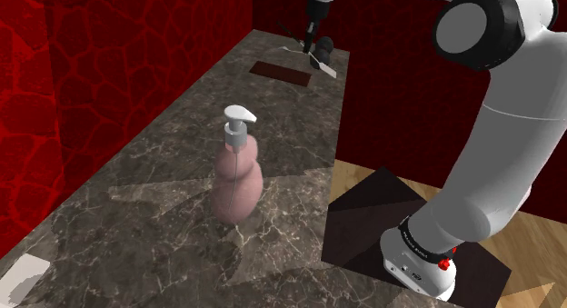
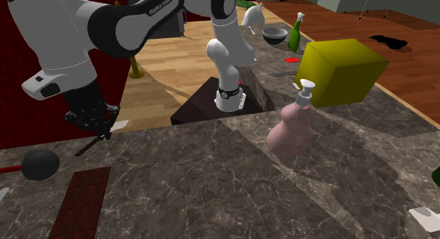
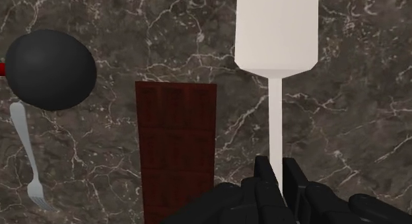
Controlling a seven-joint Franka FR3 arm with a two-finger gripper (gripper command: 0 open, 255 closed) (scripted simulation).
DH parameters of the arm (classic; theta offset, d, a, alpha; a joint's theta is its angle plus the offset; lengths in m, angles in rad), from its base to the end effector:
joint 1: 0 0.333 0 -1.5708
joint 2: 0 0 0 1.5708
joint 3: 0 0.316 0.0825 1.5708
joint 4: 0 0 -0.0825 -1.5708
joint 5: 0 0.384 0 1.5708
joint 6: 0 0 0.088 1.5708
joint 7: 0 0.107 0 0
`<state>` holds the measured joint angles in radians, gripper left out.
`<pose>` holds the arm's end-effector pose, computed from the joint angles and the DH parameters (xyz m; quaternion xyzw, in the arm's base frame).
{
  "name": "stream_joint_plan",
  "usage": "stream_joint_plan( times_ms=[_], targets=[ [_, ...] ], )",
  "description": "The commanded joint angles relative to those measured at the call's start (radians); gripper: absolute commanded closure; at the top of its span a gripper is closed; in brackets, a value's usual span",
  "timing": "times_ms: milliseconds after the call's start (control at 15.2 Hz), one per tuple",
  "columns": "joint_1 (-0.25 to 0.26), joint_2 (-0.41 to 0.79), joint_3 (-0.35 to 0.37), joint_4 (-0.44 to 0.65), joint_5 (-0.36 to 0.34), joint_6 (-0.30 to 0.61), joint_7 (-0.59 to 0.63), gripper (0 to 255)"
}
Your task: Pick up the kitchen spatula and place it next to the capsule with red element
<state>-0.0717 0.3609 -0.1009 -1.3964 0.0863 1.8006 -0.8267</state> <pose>0.6667 -0.0981 0.5074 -0.9481 -0.3161 -0.0315 0.0107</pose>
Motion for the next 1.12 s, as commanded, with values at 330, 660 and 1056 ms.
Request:
stream_joint_plan(
  times_ms=[330, 660, 1056],
  targets=[
    [-0.046, 0.078, -0.014, 0.063, 0.016, 0.011, -0.061, 255],
    [-0.044, 0.080, -0.013, -0.001, 0.018, 0.077, -0.066, 255],
    [-0.043, 0.091, -0.012, -0.065, 0.021, 0.152, -0.071, 255]
  ],
)
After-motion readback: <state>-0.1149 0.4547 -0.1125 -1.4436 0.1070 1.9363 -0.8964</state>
